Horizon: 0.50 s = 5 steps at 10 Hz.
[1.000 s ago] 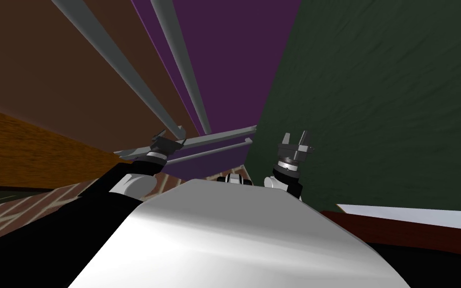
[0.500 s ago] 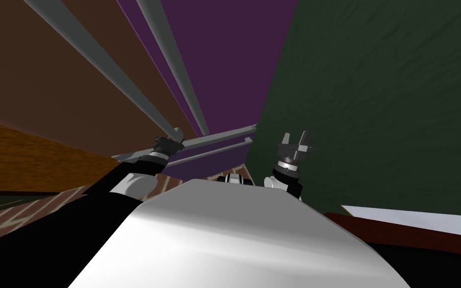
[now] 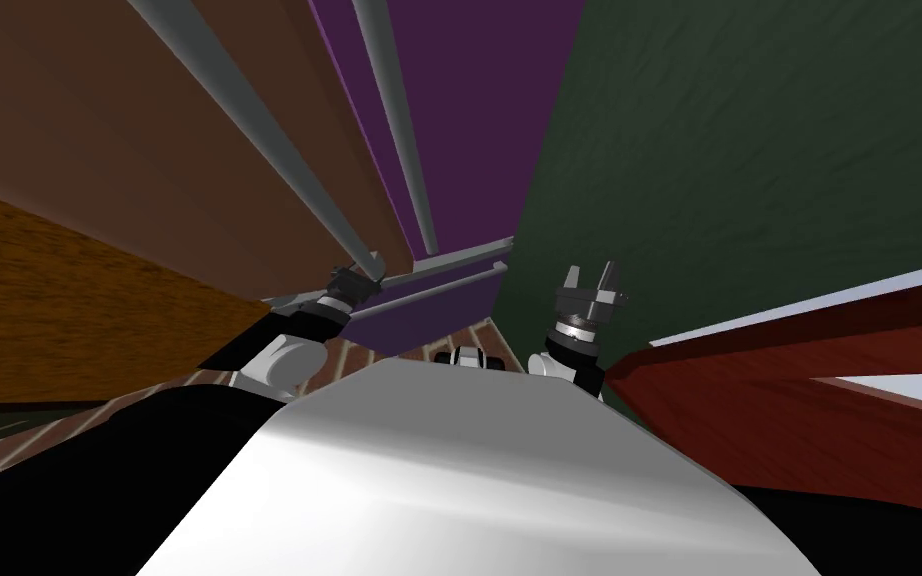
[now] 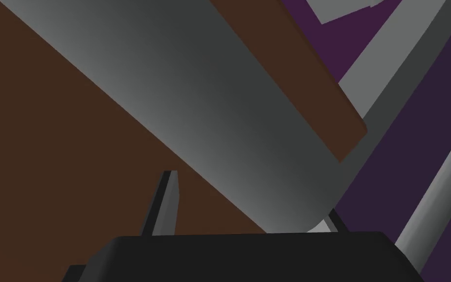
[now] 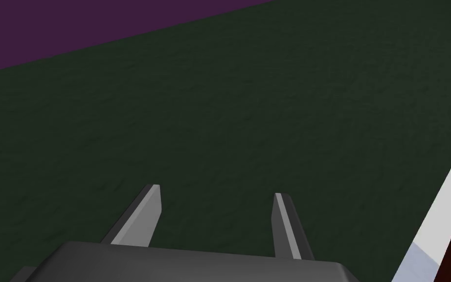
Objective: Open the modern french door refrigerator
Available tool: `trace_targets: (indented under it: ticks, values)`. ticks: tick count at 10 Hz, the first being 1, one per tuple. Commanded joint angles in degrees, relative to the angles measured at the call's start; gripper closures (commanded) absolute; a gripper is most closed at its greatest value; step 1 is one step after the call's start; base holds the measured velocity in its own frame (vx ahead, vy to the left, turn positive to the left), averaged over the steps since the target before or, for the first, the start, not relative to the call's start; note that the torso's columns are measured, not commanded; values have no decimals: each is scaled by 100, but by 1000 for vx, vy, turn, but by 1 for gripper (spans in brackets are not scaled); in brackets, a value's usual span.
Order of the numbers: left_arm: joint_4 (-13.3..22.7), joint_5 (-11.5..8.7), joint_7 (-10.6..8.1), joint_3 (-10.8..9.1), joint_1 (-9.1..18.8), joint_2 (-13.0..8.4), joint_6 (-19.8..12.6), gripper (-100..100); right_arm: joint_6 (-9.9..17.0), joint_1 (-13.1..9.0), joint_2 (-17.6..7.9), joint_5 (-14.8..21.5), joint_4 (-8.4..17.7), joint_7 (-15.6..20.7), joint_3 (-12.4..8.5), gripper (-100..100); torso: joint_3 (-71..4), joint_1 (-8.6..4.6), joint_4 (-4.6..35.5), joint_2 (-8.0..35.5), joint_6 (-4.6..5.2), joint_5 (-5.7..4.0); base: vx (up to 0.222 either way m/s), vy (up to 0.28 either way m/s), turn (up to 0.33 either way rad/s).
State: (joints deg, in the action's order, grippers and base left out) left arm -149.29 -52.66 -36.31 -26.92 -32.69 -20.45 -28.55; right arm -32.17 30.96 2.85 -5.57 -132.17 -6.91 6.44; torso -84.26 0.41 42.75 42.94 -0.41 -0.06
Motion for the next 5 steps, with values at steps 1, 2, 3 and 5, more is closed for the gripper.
trace_targets:
  ticks: [1,2,3,5]
  values:
    - [-46,-64,36,215,164,-176,31,100,0,0,0,0,0,0,0,0,1,-6,-2,2,1,0,-308,92,-92]
    - [-51,-74,46,324,241,-241,8,100,0,0,0,0,0,0,0,0,-8,-20,4,-8,10,-11,-280,114,-89]
    - [-55,-84,56,432,319,-307,-16,100,0,0,0,0,0,0,0,0,-18,-33,2,-22,22,-19,-271,148,-112]
    - [-5,-88,35,538,300,-348,-142,100,0,2,1,0,0,0,0,0,-53,-60,-16,-82,26,-23,-118,79,-52]
